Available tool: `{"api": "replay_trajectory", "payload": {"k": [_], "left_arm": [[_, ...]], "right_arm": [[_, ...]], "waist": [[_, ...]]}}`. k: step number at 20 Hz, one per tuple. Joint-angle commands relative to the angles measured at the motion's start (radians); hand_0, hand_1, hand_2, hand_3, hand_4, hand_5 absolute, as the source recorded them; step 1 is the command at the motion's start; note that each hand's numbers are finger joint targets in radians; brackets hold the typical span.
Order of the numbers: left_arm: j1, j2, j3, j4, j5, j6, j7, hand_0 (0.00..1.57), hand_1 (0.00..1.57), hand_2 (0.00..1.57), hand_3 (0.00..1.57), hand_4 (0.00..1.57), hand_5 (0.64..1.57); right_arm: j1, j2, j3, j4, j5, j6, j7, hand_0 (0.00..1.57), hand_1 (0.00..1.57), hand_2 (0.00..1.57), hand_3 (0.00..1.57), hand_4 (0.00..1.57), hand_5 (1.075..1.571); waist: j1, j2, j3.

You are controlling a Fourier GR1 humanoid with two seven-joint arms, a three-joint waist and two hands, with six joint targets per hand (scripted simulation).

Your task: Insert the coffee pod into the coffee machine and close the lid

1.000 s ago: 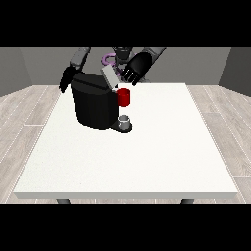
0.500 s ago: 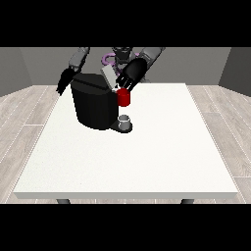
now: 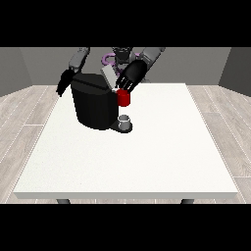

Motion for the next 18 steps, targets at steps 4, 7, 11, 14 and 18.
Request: {"api": "replay_trajectory", "payload": {"k": [4, 7, 11, 14, 18], "left_arm": [[0.032, -0.007, -0.013, 0.016, -0.022, 0.028, -0.029, 1.22, 1.22, 1.26, 1.2, 0.42, 1.571], [-0.052, 0.052, 0.026, 0.018, -0.004, 0.012, -0.038, 1.22, 1.22, 1.26, 1.21, 0.38, 1.571], [-0.049, 0.001, -0.003, -0.02, -0.015, 0.021, -0.038, 1.22, 1.22, 1.24, 1.2, 0.36, 1.571], [-0.116, 0.078, 0.031, 0.021, -0.022, 0.031, -0.037, 1.19, 1.19, 1.21, 1.17, 0.36, 1.571], [-0.027, 0.038, -0.013, 0.012, -0.072, 0.112, -0.054, 1.23, 1.23, 1.24, 1.16, 0.0, 1.571]], "right_arm": [[0.006, 0.016, 0.018, -0.023, 0.012, -0.011, 0.037, 0.0, 0.0, 0.0, 0.0, 0.0, 1.571], [-0.029, -0.005, -0.005, -0.02, 0.0, -0.005, 0.018, 0.0, 0.0, 0.0, 0.0, 0.0, 1.571], [-0.051, -0.034, -0.06, 0.05, -0.019, -0.009, -0.048, 0.0, 0.0, 0.0, 0.0, 0.0, 1.571], [-0.05, 0.022, 0.036, -0.013, 0.042, -0.032, 0.012, 0.0, 0.0, 0.0, 0.0, 0.0, 1.571], [-0.023, 0.003, 0.016, -0.018, 0.023, -0.015, 0.006, 0.0, 0.0, 0.0, 0.0, 0.0, 1.571]], "waist": [[0.006, -0.016, -0.0003], [-0.022, 0.044, 0.0], [0.034, 0.049, 0.0006], [-0.037, 0.08, -0.0001], [-0.026, 0.05, -0.0001]]}}
